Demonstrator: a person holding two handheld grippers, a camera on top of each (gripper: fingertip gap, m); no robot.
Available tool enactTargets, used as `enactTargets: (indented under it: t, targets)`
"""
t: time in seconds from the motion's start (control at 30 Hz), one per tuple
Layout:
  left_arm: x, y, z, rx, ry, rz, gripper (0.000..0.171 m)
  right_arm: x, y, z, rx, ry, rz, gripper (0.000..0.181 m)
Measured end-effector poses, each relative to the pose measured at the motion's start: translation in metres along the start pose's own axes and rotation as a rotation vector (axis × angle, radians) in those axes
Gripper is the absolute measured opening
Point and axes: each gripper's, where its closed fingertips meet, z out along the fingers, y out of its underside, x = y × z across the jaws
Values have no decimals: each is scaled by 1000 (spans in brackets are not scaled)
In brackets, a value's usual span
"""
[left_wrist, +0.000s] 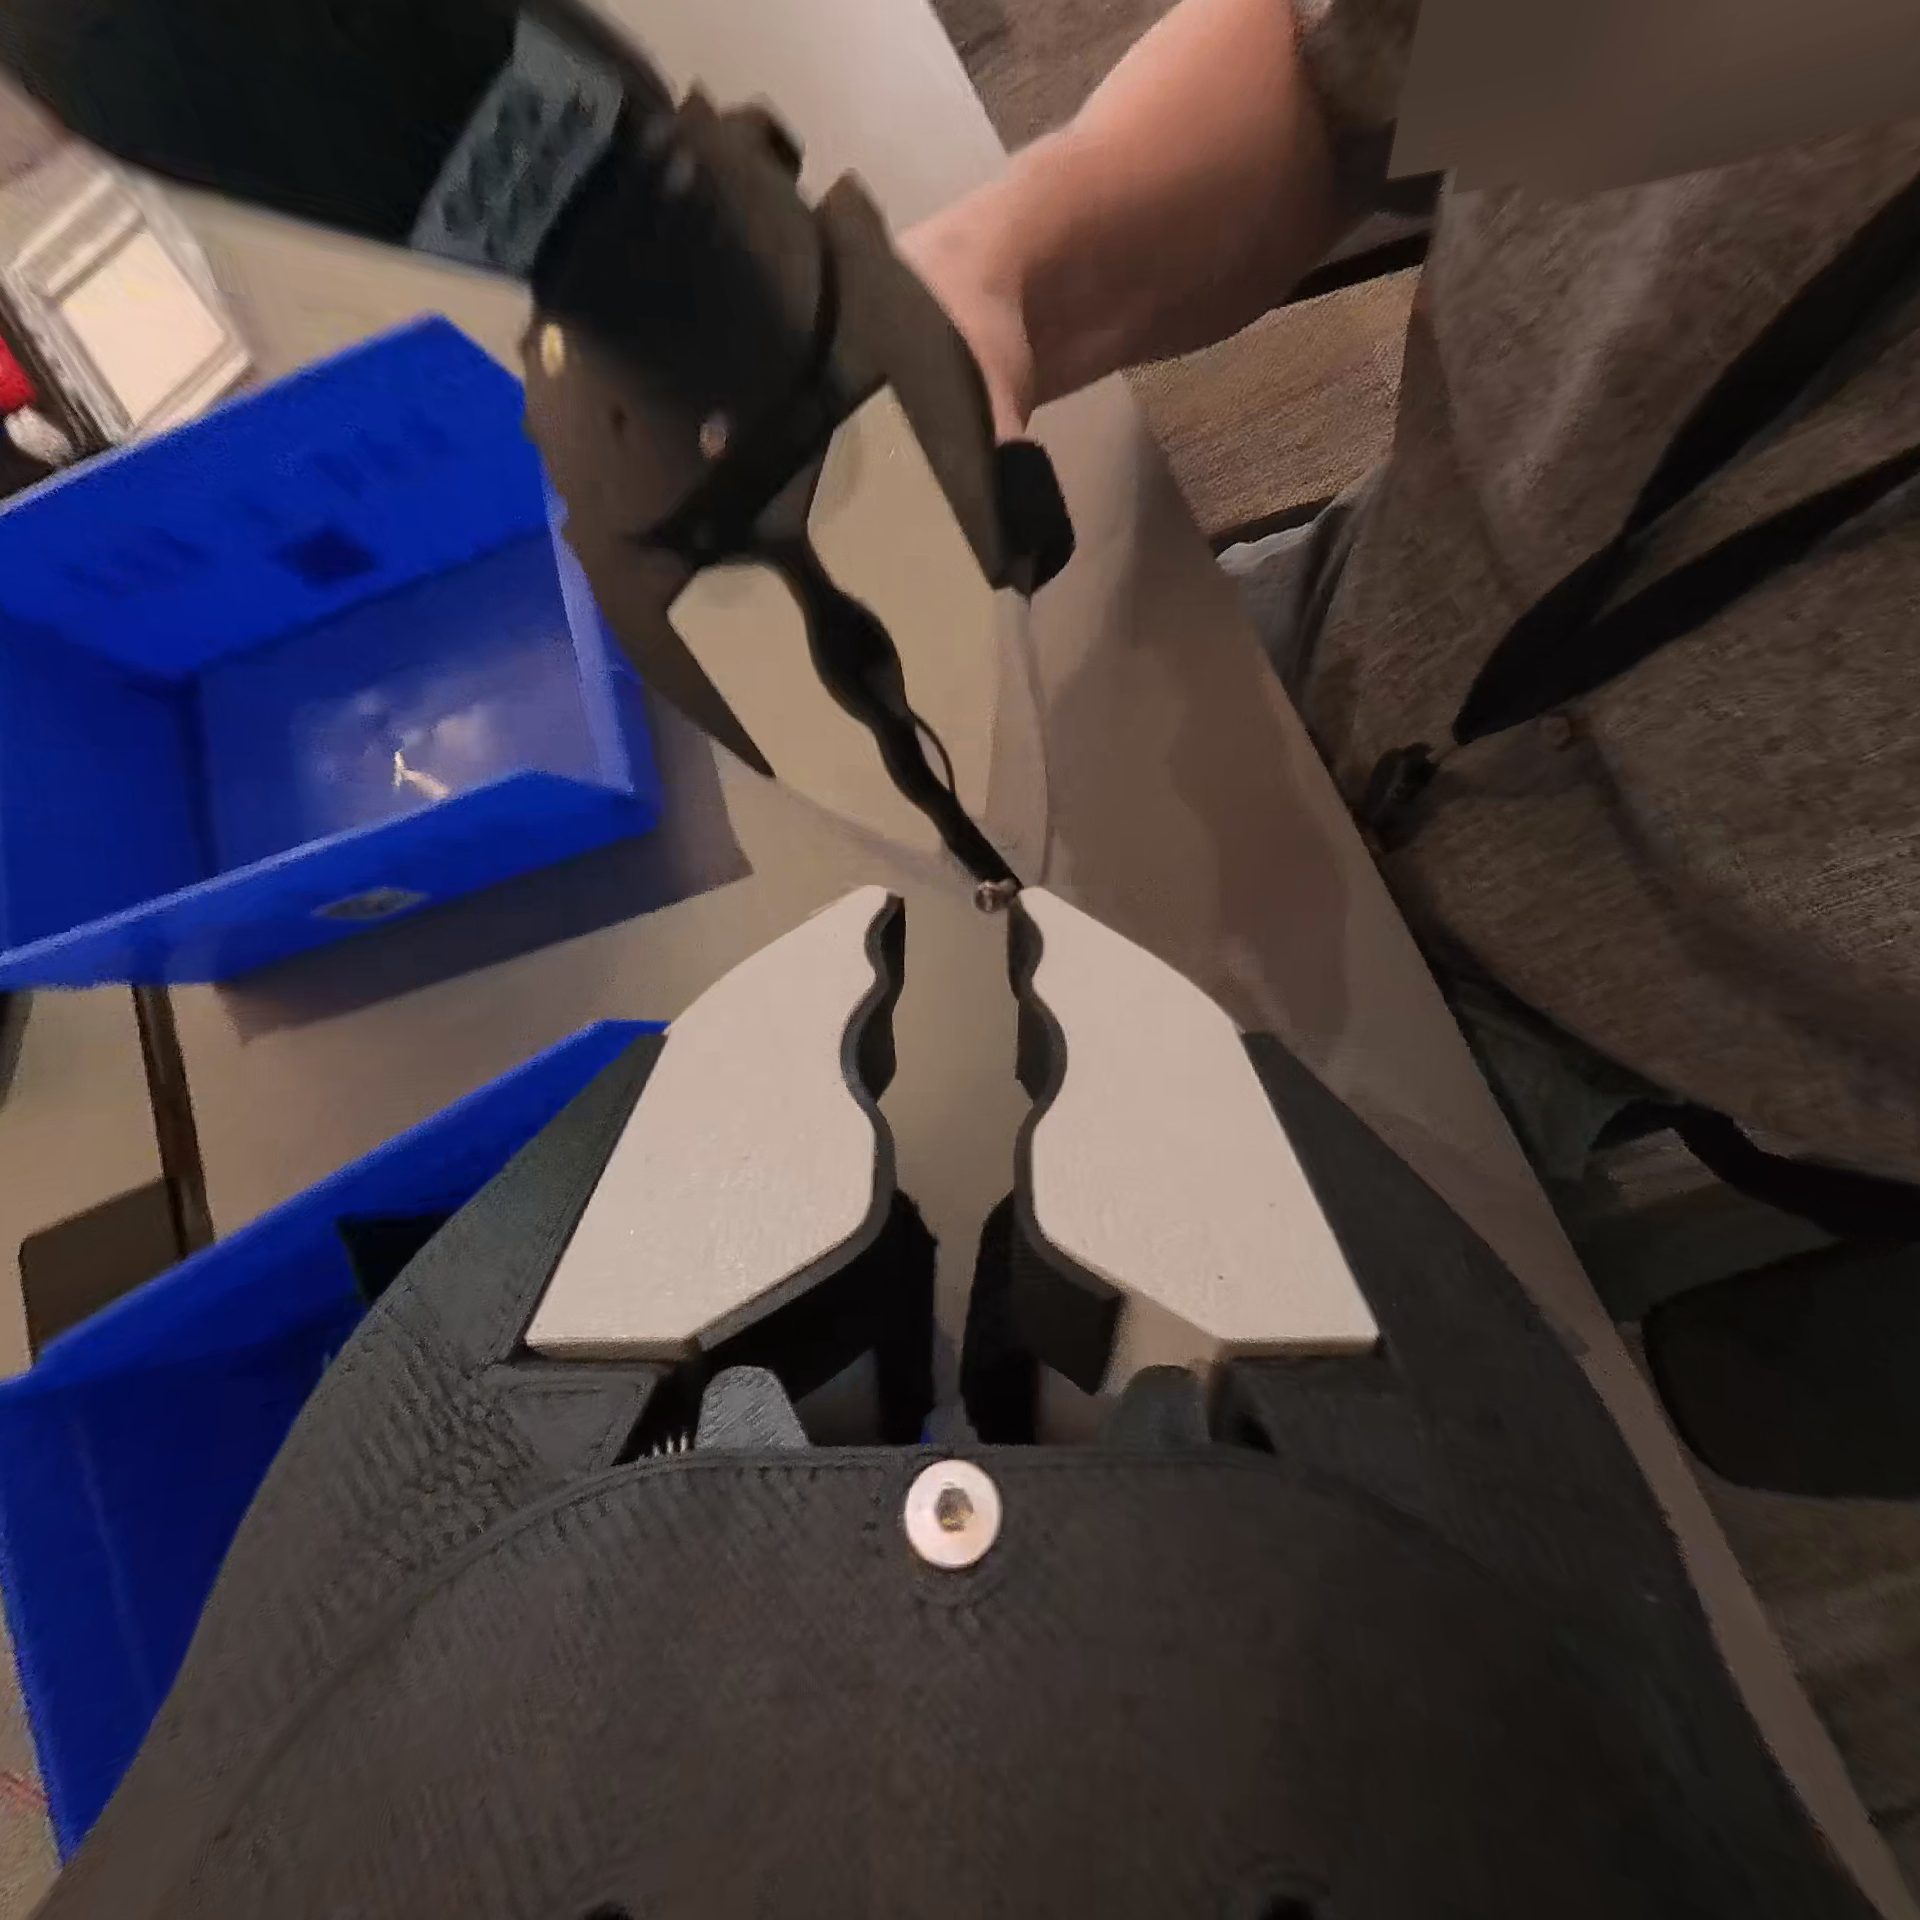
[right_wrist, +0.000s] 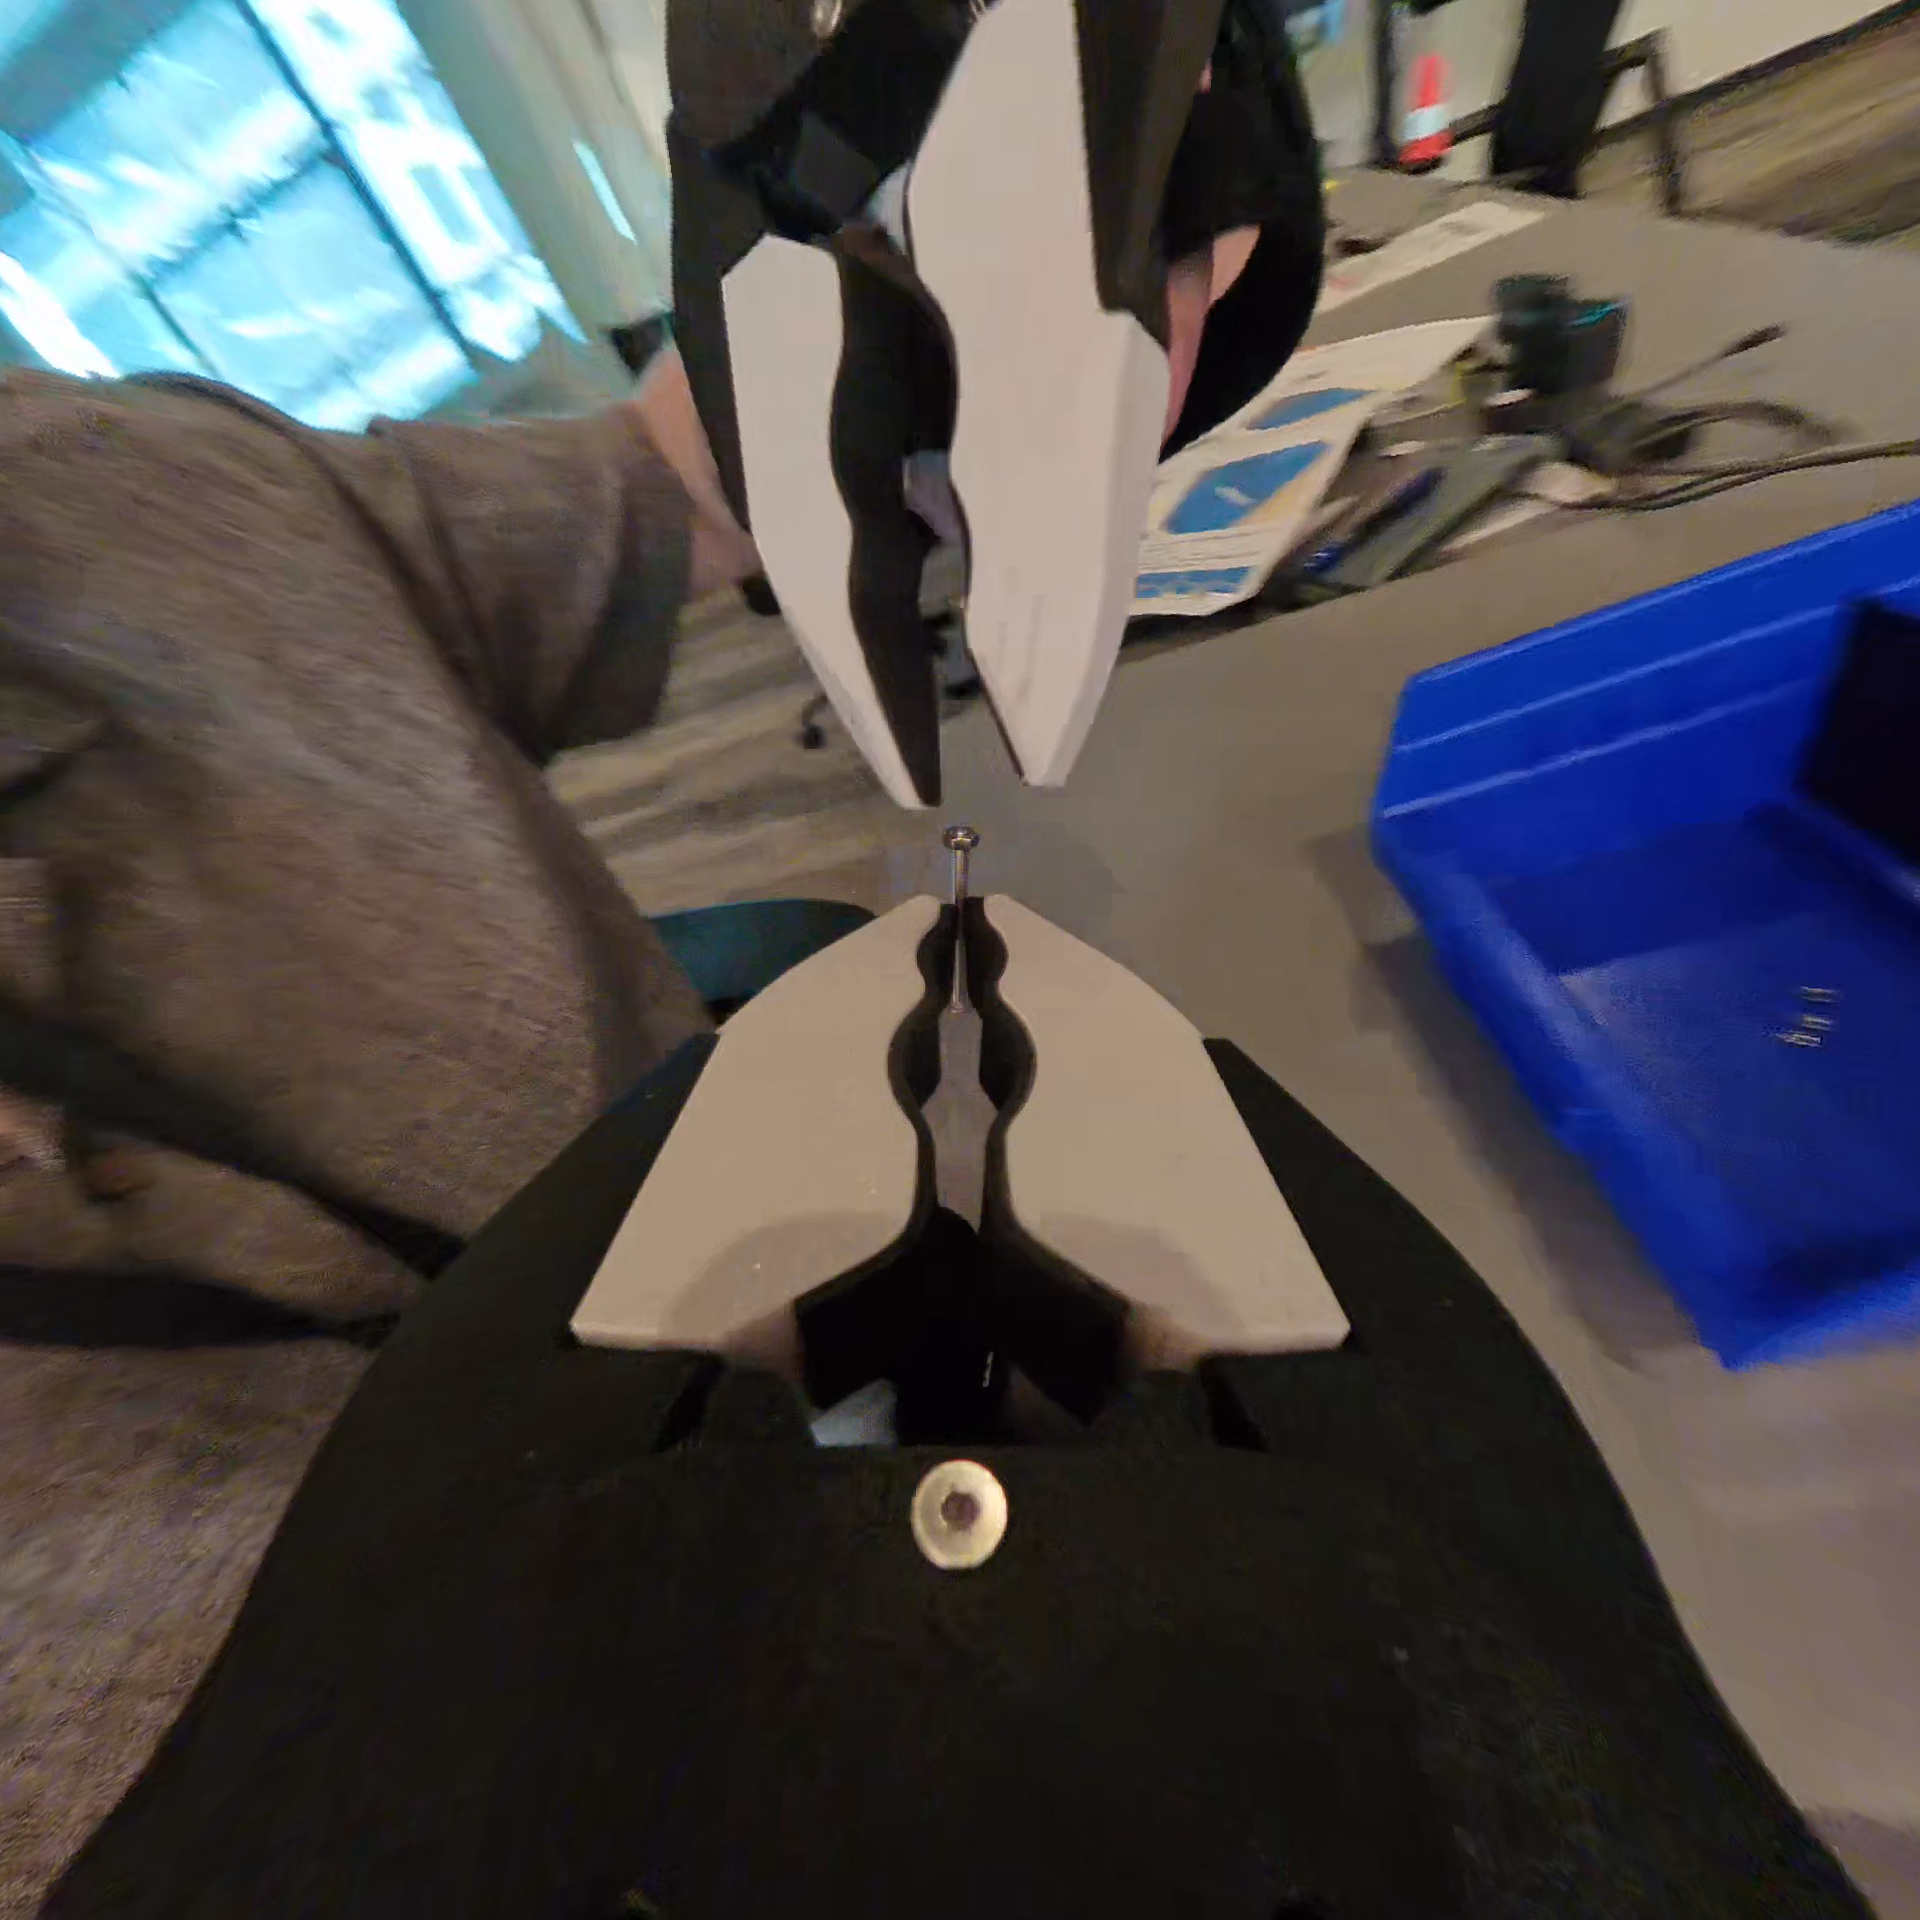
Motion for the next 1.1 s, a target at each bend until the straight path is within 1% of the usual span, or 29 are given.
enactTargets:
  t: [0.07, 0.13, 0.33, 0.5, 0.57, 0.63, 0.73, 0.77, 0.83, 0.93, 1.0, 1.03, 1.1]
  targets:
    - [-2, 5, -1, -15, -20, -37, 12, 5, 1, -2, -39, 87, -47, 2]
    - [-3, 9, 0, -44, -31, -64, 10, 10, 4, -2, -75, 148, -79, 2]
    - [4, 14, 8, -96, 13, -79, 11, 15, 9, 3, -160, 248, -157, 2]
    - [6, 16, 10, -101, 25, -86, 11, 14, 8, 4, -175, 259, -173, 2]
    - [6, 17, 11, -99, 24, -85, 6, 14, 8, 5, -180, 260, -176, 2]
    - [7, 18, 12, -99, 27, -84, 6, 14, 9, 6, -188, 265, -182, 2]
    - [9, 19, 12, -109, 26, -15, 5, 13, 11, 7, -194, 248, -178, 2]
    - [11, 19, 12, -109, 28, 38, 5, 11, 11, 8, -193, 224, -167, 2]
    - [16, 15, 11, -80, 28, 191, 5, 4, 12, 9, -170, 129, -115, 2]
    - [21, 2, 8, 1, 27, 343, 5, -13, 6, 6, -80, -106, 37, 2]
    - [22, -6, 5, 47, 27, 377, 5, -22, 0, 2, -3, -287, 166, 1]
    - [21, -8, 5, 55, 29, 384, 5, -24, -1, 1, 25, -346, 211, 1]
    - [22, -7, 7, 64, 45, 372, 5, -26, 0, 0, 46, -403, 254, 1]
